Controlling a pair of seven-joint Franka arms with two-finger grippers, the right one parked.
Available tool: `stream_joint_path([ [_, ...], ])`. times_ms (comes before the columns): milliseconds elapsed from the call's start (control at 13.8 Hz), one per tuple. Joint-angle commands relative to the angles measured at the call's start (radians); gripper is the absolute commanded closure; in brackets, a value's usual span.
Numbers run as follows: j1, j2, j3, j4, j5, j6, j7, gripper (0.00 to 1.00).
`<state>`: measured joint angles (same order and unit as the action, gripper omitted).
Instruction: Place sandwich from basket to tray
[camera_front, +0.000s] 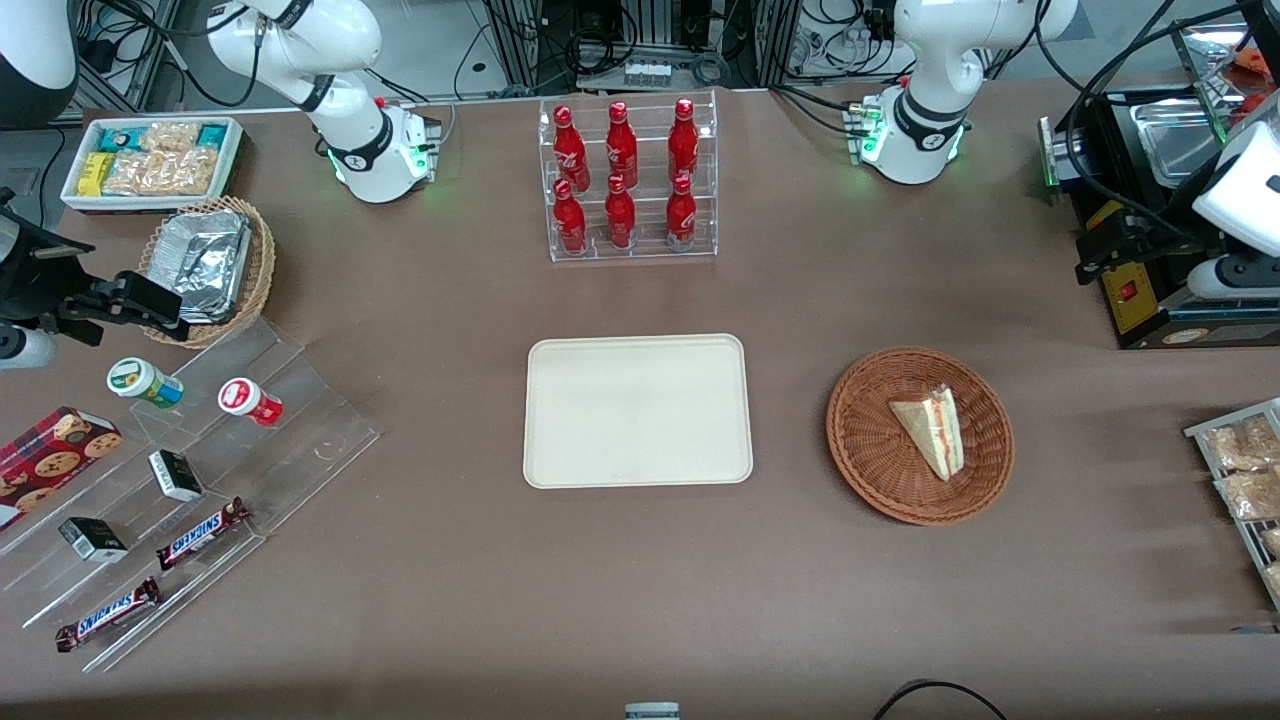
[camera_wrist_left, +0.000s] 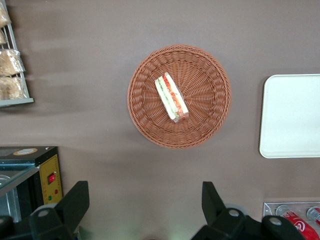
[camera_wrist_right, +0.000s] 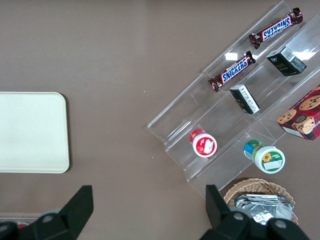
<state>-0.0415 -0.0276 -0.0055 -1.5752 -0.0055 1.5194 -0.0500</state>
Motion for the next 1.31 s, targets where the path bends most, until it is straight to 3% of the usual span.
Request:
stream_joint_path([
  [0,0.011,-0.003,0.027,-0.060,-0.033,0.060,0.021,0.01],
  [291,0.008,-0.003,0.025,-0.204,-0.030,0.228,0.021,0.01],
  [945,-0.001,0.029,0.025,-0.376,-0.024,0.428,-0.007,0.01],
  [1236,-0.021,0.047,0.021,-0.494,-0.024,0.556,-0.174,0.00],
])
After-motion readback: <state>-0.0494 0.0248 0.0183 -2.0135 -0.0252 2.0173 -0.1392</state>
